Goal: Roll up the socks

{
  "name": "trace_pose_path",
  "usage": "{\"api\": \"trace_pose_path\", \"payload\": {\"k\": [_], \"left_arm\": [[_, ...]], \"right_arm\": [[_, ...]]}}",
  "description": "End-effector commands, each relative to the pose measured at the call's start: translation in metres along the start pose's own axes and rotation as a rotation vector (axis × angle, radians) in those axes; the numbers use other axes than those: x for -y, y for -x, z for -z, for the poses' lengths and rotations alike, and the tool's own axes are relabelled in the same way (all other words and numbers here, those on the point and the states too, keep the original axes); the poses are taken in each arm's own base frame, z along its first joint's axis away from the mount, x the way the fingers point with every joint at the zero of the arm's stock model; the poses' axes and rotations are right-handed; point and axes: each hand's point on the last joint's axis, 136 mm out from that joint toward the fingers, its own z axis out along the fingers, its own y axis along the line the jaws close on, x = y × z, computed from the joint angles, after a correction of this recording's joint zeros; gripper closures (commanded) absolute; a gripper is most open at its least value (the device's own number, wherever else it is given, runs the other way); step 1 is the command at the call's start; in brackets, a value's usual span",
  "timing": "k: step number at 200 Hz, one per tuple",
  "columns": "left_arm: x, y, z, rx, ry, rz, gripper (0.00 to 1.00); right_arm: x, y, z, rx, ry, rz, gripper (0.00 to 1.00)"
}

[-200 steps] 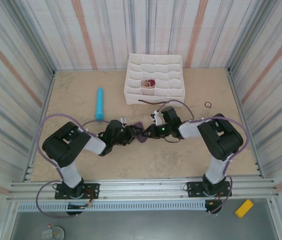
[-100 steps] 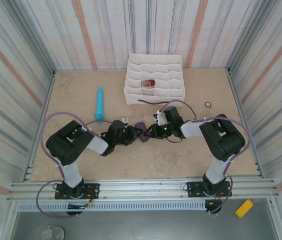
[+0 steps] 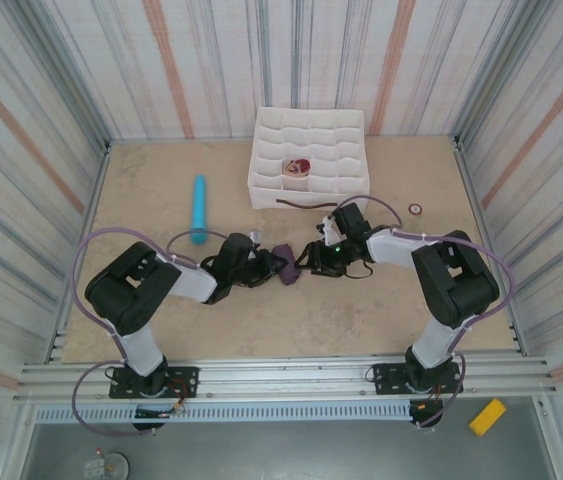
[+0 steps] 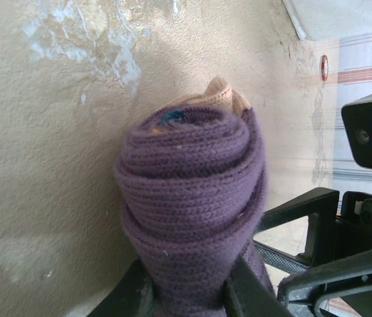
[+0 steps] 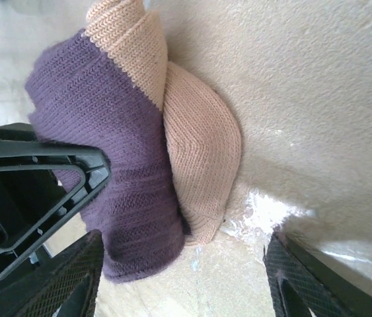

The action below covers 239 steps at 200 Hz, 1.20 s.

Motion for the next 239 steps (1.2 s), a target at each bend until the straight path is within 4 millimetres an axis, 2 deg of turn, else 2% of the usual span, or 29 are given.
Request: {"api": "trace_pose_path", "payload": {"k": [1, 45, 75, 116, 130, 140, 161, 183, 196, 214, 239], "left_arm": [[-0.051, -0.021, 0.003, -0.078, 0.177, 0.007, 1.0], [-0.053, -0.024, -0.004, -0.095, 0.166, 0.017, 1.0], [-0.054, -0.026, -0.008, -0.103, 0.156, 0.028, 1.0], [-0.057, -0.027, -0.01, -0.108, 0.158, 0.039, 1.0], [-0.057, -0.028, -0.011, -0.113, 0.154, 0.045, 1.0], [-0.057, -0.028, -0.012, -0.115, 0.149, 0.05, 1.0], [-0.058, -0.028, -0.014, -0.118, 0.135, 0.066, 0.98], [-0.06, -0.029, -0.014, -0.12, 0.128, 0.073, 0.96], [-0.06, -0.03, -0.014, -0.122, 0.12, 0.073, 0.91], [-0.059, -0.029, -0.013, -0.121, 0.113, 0.07, 0.81], [-0.058, -0.028, -0.01, -0.118, 0.102, 0.063, 0.54]], "right_arm": [[0.002, -0.002, 0.003, -0.023, -0.032, 0.002, 0.32], [0.007, 0.005, -0.021, -0.022, 0.019, 0.028, 0.37], [0.014, 0.001, -0.034, -0.028, 0.033, 0.048, 0.4], [0.016, -0.01, -0.043, -0.05, 0.049, 0.063, 0.5], [0.016, -0.012, -0.042, -0.047, 0.052, 0.065, 0.57], [0.017, -0.013, -0.042, -0.044, 0.054, 0.064, 0.67], [0.017, -0.014, -0.041, -0.035, 0.057, 0.064, 0.82], [0.019, -0.016, -0.043, -0.044, 0.059, 0.06, 0.92], [0.019, -0.016, -0.044, -0.045, 0.062, 0.061, 0.99], [0.02, -0.017, -0.045, -0.045, 0.065, 0.06, 1.0], [0.018, -0.017, -0.046, -0.044, 0.085, 0.068, 1.0]]}}
